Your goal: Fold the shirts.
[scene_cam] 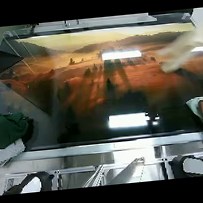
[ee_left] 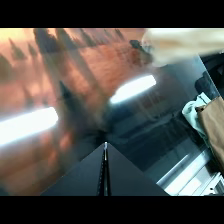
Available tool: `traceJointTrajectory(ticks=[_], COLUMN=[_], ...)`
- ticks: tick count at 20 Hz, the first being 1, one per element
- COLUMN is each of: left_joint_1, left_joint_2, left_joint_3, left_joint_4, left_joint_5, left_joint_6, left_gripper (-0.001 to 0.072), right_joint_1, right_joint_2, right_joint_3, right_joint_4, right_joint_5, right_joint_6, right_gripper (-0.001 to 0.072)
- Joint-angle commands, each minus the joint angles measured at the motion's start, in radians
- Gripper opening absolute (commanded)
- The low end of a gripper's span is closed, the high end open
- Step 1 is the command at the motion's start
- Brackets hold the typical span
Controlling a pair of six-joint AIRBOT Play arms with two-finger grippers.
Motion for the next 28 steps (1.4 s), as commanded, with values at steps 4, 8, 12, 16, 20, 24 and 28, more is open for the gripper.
traceJointTrajectory(ticks=[4,8,12,16,20,24,28], left_joint_1=[0.0,0.0,0.0,-0.001,0.0,-0.001,-0.019], left_joint_2=[0.0,0.0,0.0,0.0,0.0,0.0,0.0], left_joint_3=[0.0,0.0,0.0,0.0,0.0,0.0,0.0], left_joint_4=[0.0,0.0,0.0,0.0,0.0,0.0,0.003], left_joint_5=[-0.001,0.004,0.005,0.008,0.007,0.003,-0.003], left_joint_6=[-0.002,-0.007,-0.031,-0.038,-0.038,-0.037,-0.036], left_gripper=[0.0027,0.0026,0.0026,0.0027,0.0026,0.0026,0.0027], right_joint_1=[-0.34,-0.393,-0.392,-0.393,-0.399,-0.418,-0.509], right_joint_2=[0.005,-0.032,-0.051,-0.051,-0.079,-0.076,0.061], right_joint_3=[-0.003,-0.002,0.016,0.098,0.097,0.084,-0.105], right_joint_4=[-0.123,-0.119,0.108,0.283,0.142,-0.145,-0.389], right_joint_5=[0.235,0.23,0.061,-0.074,0.135,0.33,0.326], right_joint_6=[-0.008,-0.08,-0.18,-0.206,-0.202,-0.201,-0.16], right_gripper=[0.0022,0.0022,0.0022,0.0022,0.0021,0.0022,0.0022])
